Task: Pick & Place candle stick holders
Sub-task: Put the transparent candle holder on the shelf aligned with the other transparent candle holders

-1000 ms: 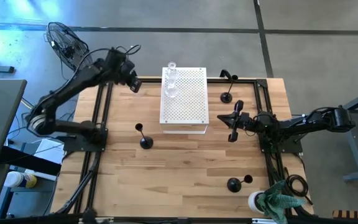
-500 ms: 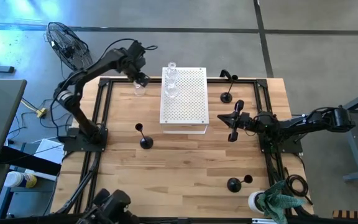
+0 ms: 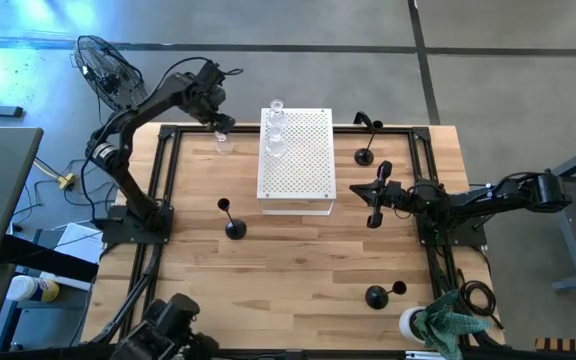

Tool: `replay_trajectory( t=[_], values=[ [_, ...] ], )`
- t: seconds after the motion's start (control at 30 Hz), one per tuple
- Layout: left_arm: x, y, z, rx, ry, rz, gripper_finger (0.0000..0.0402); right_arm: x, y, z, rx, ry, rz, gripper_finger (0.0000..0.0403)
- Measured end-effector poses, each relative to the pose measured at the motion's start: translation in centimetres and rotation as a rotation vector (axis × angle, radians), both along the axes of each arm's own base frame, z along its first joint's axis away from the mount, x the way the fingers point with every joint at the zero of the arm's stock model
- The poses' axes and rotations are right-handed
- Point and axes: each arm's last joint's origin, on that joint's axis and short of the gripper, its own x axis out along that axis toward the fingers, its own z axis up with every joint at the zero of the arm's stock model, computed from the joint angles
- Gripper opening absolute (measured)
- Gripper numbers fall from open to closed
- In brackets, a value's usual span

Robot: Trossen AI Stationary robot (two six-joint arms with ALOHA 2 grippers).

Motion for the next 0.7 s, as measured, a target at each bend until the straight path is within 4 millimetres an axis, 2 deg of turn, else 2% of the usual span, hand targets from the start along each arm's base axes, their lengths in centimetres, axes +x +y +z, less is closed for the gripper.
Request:
replay_trajectory(
  t=[0.33,0.47,0.7],
  values=[
    [1.0,1.4,-2.9,-0.063,0.028,-0.023,0.0282,0.0,0.0,0.0,0.001,0.000,0.000,0.0000],
    [0.9,1.5,-3.1,-0.052,0.065,-0.013,0.0282,0.0,0.0,0.0,0.001,0.000,0.000,0.0000],
    [1.2,1.5,-3.3,-0.086,0.008,-0.042,0.0282,0.0,0.0,0.0,-0.005,0.002,-0.001,0.0000]
  ],
)
